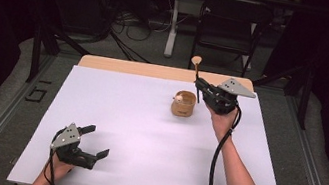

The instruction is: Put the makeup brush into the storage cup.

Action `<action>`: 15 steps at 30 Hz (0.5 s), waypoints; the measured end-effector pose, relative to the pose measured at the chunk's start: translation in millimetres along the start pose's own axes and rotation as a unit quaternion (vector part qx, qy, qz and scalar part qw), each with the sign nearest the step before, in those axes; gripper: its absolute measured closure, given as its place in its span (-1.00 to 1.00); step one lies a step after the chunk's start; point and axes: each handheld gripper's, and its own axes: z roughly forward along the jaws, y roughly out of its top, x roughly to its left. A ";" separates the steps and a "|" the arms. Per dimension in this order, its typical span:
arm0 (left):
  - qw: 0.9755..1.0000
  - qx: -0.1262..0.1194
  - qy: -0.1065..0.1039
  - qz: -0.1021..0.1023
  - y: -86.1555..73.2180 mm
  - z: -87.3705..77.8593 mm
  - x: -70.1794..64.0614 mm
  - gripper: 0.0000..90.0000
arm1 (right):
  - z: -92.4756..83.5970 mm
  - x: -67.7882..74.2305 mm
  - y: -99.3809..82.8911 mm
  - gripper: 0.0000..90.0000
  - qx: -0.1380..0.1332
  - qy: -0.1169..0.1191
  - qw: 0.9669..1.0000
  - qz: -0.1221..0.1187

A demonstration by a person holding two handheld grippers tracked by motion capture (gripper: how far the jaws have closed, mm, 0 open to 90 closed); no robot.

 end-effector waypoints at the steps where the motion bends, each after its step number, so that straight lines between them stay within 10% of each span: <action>1: 1.000 0.000 0.000 0.000 0.0 -0.1 0.1 -1.00 | 1.1 -0.2 0.9 0.85 0.002 0.002 1.000 -0.002; 15: 1.000 -0.002 -0.008 0.001 -0.1 -1.2 1.3 -1.00 | 23.2 -4.8 3.0 0.85 0.008 -0.001 1.000 -0.005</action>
